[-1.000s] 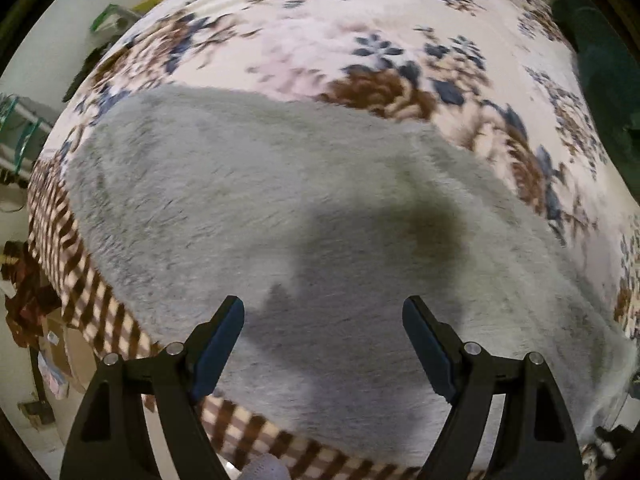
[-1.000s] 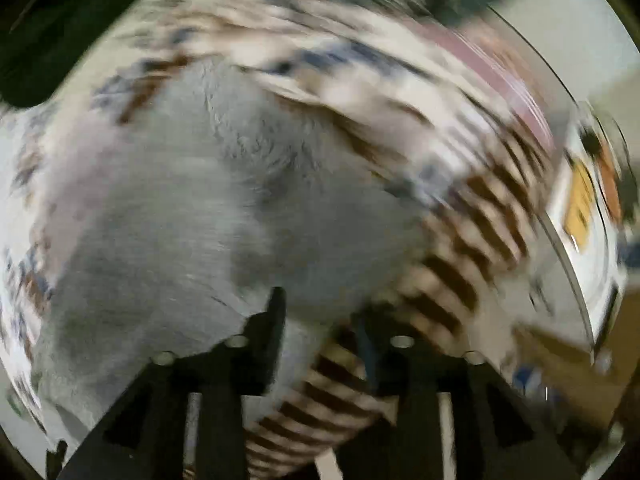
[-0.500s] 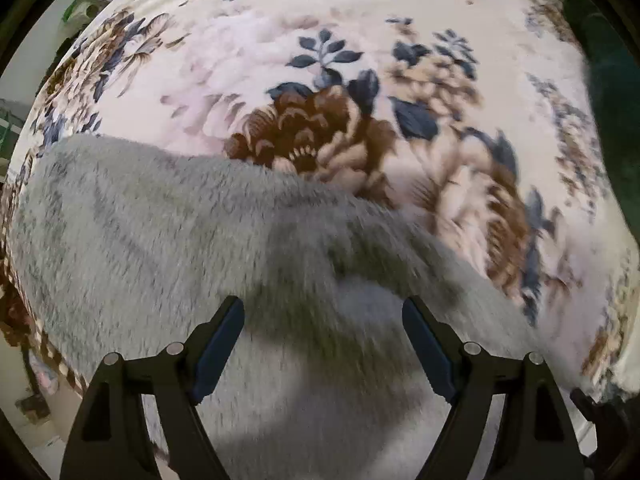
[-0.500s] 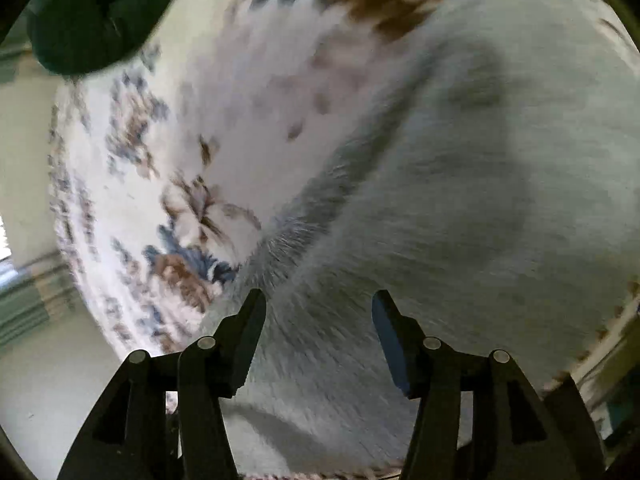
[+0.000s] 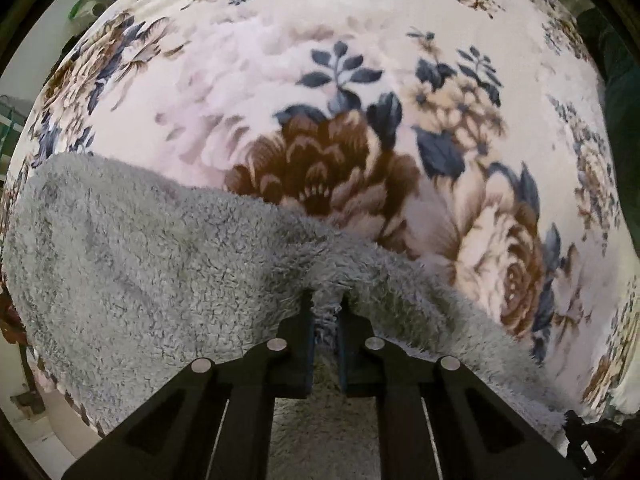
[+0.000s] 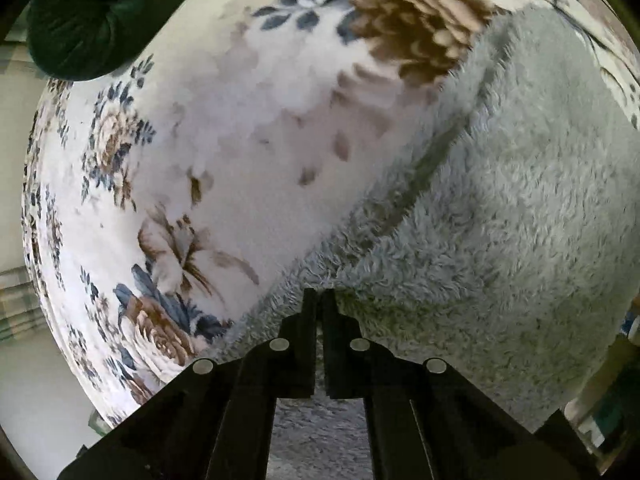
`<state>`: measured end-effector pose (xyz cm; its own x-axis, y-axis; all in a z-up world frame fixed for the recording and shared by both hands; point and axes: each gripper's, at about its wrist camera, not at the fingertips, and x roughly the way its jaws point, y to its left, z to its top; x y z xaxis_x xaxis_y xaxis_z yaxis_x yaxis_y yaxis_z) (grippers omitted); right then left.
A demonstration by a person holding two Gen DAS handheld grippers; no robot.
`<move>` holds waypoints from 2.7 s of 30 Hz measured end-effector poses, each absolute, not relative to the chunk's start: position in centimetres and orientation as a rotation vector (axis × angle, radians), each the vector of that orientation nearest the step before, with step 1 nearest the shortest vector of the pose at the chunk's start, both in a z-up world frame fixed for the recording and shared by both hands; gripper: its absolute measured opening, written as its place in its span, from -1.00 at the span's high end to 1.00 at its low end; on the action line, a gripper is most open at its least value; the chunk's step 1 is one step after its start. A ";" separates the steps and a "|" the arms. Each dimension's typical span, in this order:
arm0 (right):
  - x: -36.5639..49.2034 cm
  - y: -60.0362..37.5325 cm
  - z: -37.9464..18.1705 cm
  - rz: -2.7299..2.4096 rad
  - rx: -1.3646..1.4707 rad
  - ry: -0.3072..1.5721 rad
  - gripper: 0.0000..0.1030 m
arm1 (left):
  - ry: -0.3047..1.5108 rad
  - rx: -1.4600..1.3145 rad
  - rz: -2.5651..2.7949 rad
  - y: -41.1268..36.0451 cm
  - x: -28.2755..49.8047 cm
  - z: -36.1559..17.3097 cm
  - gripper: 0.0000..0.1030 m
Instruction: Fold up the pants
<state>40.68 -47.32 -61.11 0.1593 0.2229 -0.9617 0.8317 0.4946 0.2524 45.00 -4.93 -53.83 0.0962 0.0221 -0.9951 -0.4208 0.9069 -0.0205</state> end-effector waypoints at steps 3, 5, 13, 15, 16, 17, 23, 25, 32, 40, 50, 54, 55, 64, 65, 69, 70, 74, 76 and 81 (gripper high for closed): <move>42.1 -47.5 -60.8 -0.554 0.987 1.372 0.96 | 1.440 -0.341 0.338 -4.5 46.4 -53.5 0.88; 42.9 -47.6 -60.3 -0.546 0.977 1.363 0.96 | 1.437 -0.336 0.337 -4.4 47.0 -53.6 0.88; 45.8 -47.3 -62.3 -0.543 0.932 1.384 0.99 | 1.493 -0.334 0.341 -4.1 49.2 -56.2 0.86; 46.1 -47.5 -62.7 -0.496 0.935 1.395 0.90 | 1.494 -0.322 0.313 -4.3 49.1 -55.6 0.82; 46.0 -47.7 -62.7 -0.438 0.970 1.394 0.61 | 1.481 -0.320 0.297 -4.4 48.9 -55.0 0.82; 45.7 -47.8 -62.4 -0.394 0.979 1.391 0.06 | 1.458 -0.324 0.268 -4.6 48.4 -54.0 0.82; 37.2 -50.9 -56.6 -0.366 0.944 1.272 -0.27 | 1.396 -0.253 0.142 -7.0 44.5 -49.9 -0.34; 31.9 -53.8 -55.4 -0.484 0.953 1.231 -0.27 | 1.388 -0.209 0.121 -8.4 42.6 -49.4 -0.51; 19.4 -63.0 -59.1 -0.795 1.170 1.117 -0.26 | 1.501 -0.120 0.031 -13.7 37.0 -52.0 -0.51; 18.4 -65.7 -61.0 -0.729 1.090 1.039 0.89 | 1.558 0.087 0.014 -17.0 33.0 -56.2 -0.51; 14.7 -65.2 -66.3 -0.433 1.430 0.992 -0.30 | 1.574 0.014 0.003 -17.0 34.0 -59.7 -0.90; 16.0 -64.9 -70.3 -0.342 1.553 0.850 -0.31 | 1.576 0.012 0.020 -17.6 34.8 -60.6 -1.00; 16.3 -64.9 -70.9 -0.336 1.567 0.825 -0.31 | 1.576 0.011 0.024 -17.7 34.9 -60.7 -1.00; 19.3 -64.5 -69.5 -0.153 1.525 0.580 -0.18 | 1.566 -0.013 0.052 -17.8 35.8 -61.9 -1.00; 20.2 -64.5 -70.0 -0.160 1.514 0.616 -0.18 | 1.563 -0.013 0.056 -17.6 35.9 -62.1 -1.00; 21.7 -65.0 -72.8 -0.226 1.576 0.651 0.22 | 1.554 -0.007 0.069 -17.0 34.9 -61.6 -1.00; 21.9 -64.9 -71.9 -0.259 1.532 0.654 0.53 | 1.550 -0.007 0.074 -17.2 34.8 -61.3 -1.00; 22.0 -63.8 -66.0 -0.282 1.395 0.643 0.62 | 1.509 -0.001 0.049 -18.1 33.8 -58.7 -1.00; 23.4 -62.2 -61.9 -0.250 1.287 0.659 0.62 | 1.491 -0.018 0.034 -18.0 33.5 -57.2 -1.00; 27.6 -55.4 -53.0 -0.122 1.001 0.716 0.63 | 1.410 -0.116 0.030 -15.4 32.5 -52.2 -1.00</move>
